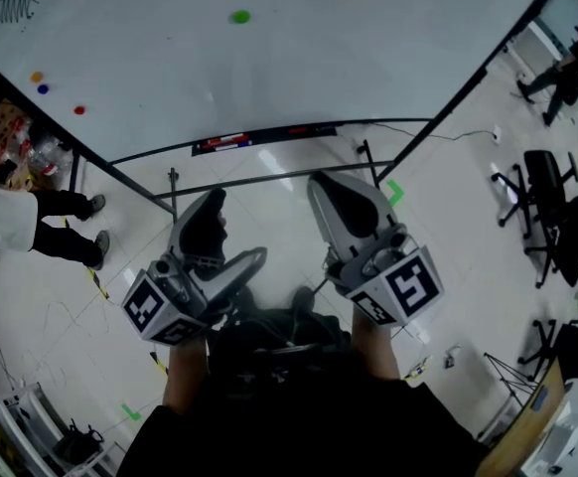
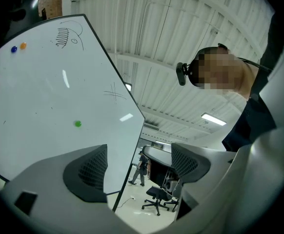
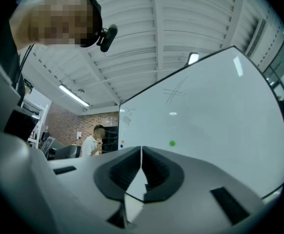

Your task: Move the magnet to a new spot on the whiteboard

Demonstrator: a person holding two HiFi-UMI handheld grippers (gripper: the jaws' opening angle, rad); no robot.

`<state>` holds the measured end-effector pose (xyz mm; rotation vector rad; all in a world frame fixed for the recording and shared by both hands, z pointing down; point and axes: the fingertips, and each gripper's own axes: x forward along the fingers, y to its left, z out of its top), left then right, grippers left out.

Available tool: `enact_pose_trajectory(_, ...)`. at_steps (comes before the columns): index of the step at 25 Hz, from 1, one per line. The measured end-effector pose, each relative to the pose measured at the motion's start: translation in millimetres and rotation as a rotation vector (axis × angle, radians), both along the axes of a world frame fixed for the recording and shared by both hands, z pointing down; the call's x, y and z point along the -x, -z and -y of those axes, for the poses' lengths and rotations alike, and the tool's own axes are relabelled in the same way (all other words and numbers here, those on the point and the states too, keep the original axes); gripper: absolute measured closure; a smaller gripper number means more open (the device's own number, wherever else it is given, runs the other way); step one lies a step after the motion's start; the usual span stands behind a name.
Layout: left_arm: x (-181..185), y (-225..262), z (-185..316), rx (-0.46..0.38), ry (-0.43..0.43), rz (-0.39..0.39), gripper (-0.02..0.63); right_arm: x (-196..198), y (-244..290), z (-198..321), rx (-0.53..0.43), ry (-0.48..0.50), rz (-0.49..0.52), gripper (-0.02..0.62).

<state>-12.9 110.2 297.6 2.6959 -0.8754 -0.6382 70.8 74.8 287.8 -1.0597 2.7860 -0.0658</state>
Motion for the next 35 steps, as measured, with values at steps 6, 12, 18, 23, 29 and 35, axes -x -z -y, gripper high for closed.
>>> enact_pose_trajectory(6, -4.6, -2.9, -2.5, 0.017, 0.007, 0.006, 0.202, -2.3, -1.1, -5.7, -0.001, 0.023, 0.000, 0.577)
enact_pose_trajectory(12, -6.1, -3.9, 1.3, 0.015, -0.002, 0.006, 0.202, -1.7, -2.0, -3.8, -0.007, 0.037, 0.009, 0.577)
enact_pose_trajectory(18, -2.0, -5.0, 5.1, 0.017, -0.005, 0.001, 0.202, 4.9, -3.5, -5.3, -0.004, 0.070, -0.002, 0.578)
enact_pose_trajectory(23, 1.0, -1.9, 8.1, 0.007, -0.009, -0.002, 0.202, 7.9, -0.1, -3.2, -0.014, 0.077, 0.011, 0.578)
enact_pose_trajectory(29, 6.8, -0.5, 6.3, 0.000, -0.008, -0.010, 0.202, 13.2, 5.9, -4.0, -0.046, 0.072, 0.010, 0.579)
enact_pose_trajectory(35, 10.9, -0.7, 2.3, -0.002, 0.002, -0.013, 0.202, 18.0, 4.3, -9.1, -0.049, 0.086, 0.001, 0.580)
